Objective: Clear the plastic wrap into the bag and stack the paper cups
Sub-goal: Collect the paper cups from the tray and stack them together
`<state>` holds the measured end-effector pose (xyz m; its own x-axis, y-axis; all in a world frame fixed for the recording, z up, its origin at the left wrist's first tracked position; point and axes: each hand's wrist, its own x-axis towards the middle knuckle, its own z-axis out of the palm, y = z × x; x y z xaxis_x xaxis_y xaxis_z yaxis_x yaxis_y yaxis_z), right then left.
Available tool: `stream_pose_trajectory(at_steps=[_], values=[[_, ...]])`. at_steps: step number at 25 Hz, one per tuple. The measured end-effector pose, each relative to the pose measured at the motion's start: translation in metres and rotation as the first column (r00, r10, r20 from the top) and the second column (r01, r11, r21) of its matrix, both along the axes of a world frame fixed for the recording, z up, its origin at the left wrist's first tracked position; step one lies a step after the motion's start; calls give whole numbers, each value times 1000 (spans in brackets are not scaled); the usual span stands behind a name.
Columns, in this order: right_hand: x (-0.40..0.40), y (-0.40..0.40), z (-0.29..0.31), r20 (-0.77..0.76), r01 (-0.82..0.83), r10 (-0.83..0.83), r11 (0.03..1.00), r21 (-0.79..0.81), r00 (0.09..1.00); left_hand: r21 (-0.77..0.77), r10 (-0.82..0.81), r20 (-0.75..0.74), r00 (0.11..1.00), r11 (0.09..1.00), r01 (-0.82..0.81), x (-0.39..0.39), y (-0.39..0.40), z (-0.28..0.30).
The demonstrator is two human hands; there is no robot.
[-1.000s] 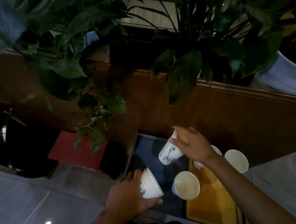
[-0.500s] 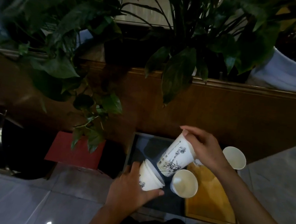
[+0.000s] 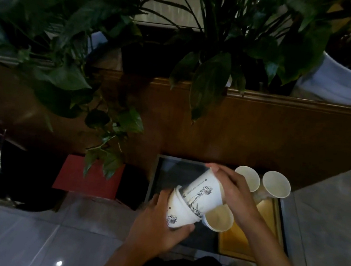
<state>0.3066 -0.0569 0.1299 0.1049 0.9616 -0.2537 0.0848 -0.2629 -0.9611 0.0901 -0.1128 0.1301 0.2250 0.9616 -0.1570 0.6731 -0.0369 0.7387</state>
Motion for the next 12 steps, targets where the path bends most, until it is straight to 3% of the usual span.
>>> stream_pose_trajectory(at_steps=[12], values=[[-26,-19,4,103,-213,205,974,76,973,1,26,55,998,1000,-26,-1,-8,-6]])
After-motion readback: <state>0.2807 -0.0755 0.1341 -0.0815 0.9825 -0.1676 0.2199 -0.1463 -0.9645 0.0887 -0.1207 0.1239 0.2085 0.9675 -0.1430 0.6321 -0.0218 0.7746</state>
